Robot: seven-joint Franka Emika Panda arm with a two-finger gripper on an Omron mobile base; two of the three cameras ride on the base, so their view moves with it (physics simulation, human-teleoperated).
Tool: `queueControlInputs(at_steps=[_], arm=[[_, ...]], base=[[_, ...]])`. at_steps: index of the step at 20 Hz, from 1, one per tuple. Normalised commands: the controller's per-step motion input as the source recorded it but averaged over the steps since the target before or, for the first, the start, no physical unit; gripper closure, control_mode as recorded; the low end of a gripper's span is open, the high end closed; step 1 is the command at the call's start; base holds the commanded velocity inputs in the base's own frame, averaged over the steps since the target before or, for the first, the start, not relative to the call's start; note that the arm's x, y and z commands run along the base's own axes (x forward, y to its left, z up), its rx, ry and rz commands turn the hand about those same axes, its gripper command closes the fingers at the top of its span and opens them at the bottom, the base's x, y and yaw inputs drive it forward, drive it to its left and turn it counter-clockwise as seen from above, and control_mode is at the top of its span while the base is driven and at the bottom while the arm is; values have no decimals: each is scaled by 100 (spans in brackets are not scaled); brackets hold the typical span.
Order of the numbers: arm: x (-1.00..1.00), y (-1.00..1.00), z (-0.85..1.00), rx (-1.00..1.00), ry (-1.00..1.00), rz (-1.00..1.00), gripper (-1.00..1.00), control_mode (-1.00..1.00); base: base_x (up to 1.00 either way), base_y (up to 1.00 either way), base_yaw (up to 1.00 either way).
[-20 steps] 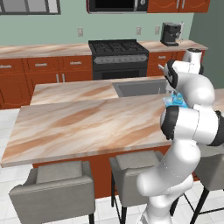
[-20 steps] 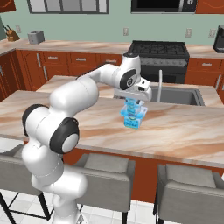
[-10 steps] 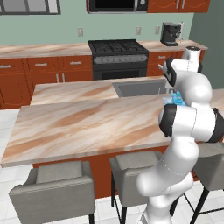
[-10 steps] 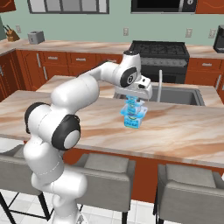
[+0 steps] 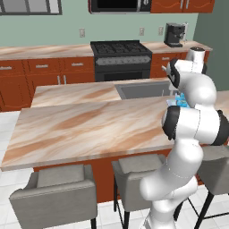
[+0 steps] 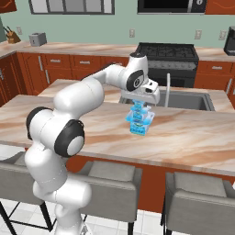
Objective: Stack the yogurt containers by placing the smaller containers on top of the larger containers.
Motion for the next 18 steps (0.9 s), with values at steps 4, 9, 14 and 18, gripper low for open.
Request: queueControlInputs(at_steps=[4, 9, 14, 18], arm=[[0, 0, -15, 0, 0, 0, 100, -100], [0, 0, -25, 0, 0, 0, 100, -100], [2, 0, -16, 0, 0, 0, 100, -100], [0, 0, -7, 0, 0, 0, -100, -100]], base=[[0, 0, 0], [0, 0, 0], [0, 0, 0], [0, 0, 0]])
